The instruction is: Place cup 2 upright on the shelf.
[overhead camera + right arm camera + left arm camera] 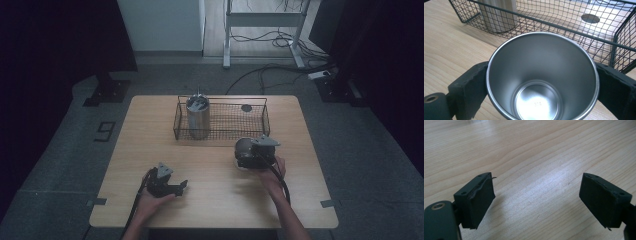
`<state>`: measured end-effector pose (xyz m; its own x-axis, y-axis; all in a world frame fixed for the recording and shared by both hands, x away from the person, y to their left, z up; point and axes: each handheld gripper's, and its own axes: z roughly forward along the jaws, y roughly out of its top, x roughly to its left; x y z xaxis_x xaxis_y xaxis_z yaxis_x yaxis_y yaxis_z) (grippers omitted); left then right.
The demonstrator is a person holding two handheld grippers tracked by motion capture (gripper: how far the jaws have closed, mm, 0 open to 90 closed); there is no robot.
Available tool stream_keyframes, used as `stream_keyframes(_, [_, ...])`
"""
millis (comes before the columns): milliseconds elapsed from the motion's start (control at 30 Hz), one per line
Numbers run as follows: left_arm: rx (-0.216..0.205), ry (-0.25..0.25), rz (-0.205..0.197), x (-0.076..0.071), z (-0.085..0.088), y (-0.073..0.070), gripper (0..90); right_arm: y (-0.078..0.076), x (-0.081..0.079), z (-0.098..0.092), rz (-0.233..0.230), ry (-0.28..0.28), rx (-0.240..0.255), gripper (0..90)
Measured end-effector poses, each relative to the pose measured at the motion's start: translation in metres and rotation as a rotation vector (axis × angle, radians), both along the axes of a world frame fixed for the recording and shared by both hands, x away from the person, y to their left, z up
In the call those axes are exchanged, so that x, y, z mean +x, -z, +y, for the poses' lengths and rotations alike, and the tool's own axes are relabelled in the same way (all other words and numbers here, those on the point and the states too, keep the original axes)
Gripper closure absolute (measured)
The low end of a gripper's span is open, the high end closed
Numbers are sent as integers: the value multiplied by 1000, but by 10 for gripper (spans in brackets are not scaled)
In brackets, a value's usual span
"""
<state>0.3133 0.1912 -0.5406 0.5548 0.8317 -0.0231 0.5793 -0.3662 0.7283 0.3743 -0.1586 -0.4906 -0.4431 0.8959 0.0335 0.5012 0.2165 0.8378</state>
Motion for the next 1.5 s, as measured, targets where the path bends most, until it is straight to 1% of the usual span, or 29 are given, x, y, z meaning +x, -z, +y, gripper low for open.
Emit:
stream_keyframes(167, [3,3,5,0,0,0,129,-1,-1,1,-5,1,-17,55])
stream_keyframes(333, [9,5,8,0,0,1,129,-3,-3,2,-9,-6,-10,55])
stream_keyframes(533, [6,-1,10,1,1,2,129,-10,-6,0,-24,-9,12,56])
stream_keyframes(700, [-2,-2,13,1,0,2,131,-14,-6,-4,-16,-7,14,56])
stream_keyframes(767, [1,9,15,0,-2,3,132,-16,-6,-7,-15,-4,23,56])
stream_keyframes(867, [8,17,18,0,-5,5,132,-19,-6,-12,-11,3,50,56])
stream_keyframes(933, [17,19,13,-1,-7,5,131,-22,-6,-14,-13,5,53,56])
stream_keyframes(1033, [17,19,12,-1,-7,5,132,-25,-7,-15,-14,7,53,56])
stream_keyframes(1067, [15,17,11,-1,-7,4,131,-29,-7,-17,-18,9,62,56])
stream_keyframes(1133, [13,15,11,-1,-6,4,131,-33,-6,-18,-21,13,63,56])
stream_keyframes(1500, [-3,8,12,-1,-2,2,132,-56,-3,-15,-46,13,56,56])
